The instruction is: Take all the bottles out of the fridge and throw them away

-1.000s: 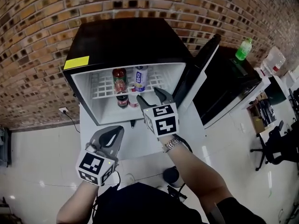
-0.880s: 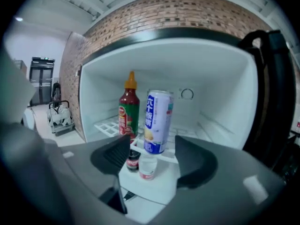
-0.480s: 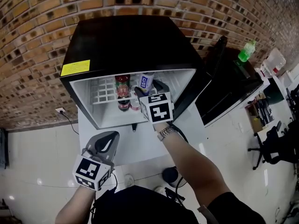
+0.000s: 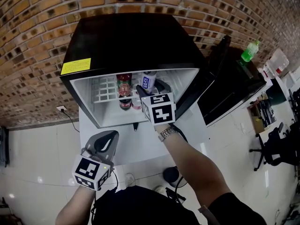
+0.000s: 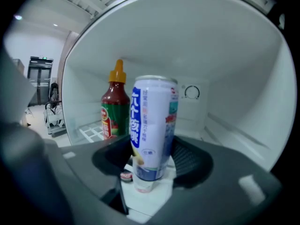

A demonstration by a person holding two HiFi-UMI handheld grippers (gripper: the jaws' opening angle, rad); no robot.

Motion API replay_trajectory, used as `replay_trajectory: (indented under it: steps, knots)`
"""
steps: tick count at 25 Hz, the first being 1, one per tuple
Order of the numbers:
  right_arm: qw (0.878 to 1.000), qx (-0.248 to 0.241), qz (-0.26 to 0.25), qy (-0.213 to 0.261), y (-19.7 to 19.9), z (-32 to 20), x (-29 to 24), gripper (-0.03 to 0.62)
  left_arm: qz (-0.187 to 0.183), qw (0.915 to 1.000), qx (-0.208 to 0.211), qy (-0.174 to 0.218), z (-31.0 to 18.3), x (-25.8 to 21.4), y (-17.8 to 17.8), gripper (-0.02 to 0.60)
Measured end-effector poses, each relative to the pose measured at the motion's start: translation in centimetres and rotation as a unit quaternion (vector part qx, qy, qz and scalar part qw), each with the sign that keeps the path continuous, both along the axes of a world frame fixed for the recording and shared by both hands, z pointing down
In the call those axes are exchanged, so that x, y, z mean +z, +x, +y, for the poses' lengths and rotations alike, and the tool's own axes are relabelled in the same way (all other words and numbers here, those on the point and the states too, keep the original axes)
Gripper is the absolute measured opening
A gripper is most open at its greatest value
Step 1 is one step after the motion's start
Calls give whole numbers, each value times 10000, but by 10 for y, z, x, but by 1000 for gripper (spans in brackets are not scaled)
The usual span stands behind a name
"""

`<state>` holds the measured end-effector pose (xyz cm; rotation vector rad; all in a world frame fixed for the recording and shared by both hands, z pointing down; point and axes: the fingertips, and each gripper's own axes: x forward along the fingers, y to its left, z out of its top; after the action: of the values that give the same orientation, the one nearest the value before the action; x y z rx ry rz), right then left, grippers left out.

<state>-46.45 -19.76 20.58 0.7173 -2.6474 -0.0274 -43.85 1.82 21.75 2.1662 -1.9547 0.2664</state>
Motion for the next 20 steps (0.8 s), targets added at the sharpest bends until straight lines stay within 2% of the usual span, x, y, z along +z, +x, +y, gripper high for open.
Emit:
replay_trajectory:
  steps: [9, 20]
  knots:
    - [9995, -205, -248, -11, 33, 25, -13, 250, -59, 10000, 31, 66, 2, -8, 29, 3]
    - [9982, -390, -442, -90, 94, 55, -16, 241, -138, 9997, 174, 56, 7, -11, 90, 3]
